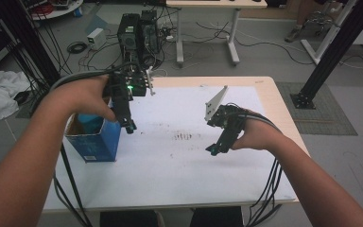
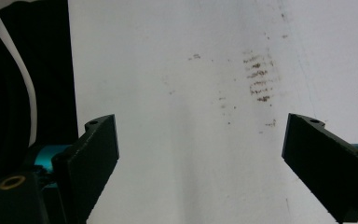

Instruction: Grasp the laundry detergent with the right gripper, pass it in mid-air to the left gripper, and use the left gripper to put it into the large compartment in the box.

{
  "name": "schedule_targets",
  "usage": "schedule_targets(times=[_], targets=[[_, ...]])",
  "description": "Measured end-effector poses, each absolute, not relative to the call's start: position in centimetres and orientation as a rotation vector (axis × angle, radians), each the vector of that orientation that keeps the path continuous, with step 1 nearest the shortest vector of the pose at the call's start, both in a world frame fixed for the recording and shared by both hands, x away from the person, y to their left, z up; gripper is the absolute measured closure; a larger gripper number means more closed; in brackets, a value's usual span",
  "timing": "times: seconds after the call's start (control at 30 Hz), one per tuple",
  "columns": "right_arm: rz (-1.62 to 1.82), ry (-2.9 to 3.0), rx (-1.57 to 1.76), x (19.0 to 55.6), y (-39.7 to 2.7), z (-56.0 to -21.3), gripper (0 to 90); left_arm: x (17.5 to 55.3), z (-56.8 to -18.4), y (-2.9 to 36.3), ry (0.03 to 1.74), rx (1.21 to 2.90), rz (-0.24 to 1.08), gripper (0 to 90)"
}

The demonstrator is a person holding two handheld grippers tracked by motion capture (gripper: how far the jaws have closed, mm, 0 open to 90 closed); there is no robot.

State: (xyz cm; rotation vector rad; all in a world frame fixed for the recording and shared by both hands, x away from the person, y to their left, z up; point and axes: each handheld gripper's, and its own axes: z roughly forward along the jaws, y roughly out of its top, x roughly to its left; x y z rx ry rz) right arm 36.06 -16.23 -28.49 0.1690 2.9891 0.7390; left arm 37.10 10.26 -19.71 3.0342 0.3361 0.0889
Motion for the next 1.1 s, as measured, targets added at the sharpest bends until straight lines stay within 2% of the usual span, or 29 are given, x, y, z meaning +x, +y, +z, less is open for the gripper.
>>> schedule_targets(times=[0.17,0.4,0.5,0.83,1.1], targets=[[0.635,3.035,0.166,36.5,-16.4,-28.4,10.1,37.0,-21.9,8.2,0.242,3.047,0.057,2.9],[0.574,3.061,0.164,36.9,-16.7,-28.8,10.1,37.4,-23.8,7.3,0.186,3.035,0.059,2.9],[0.516,3.086,0.170,37.1,-16.7,-29.3,10.1,37.8,-25.7,6.9,0.167,3.043,0.016,2.9],[0.472,3.095,0.182,37.3,-16.6,-29.9,10.1,38.4,-27.6,6.6,0.160,3.061,0.000,2.9],[0.457,3.100,0.185,37.4,-16.3,-30.1,10.1,38.5,-27.5,6.6,0.162,3.048,-0.003,2.9]])
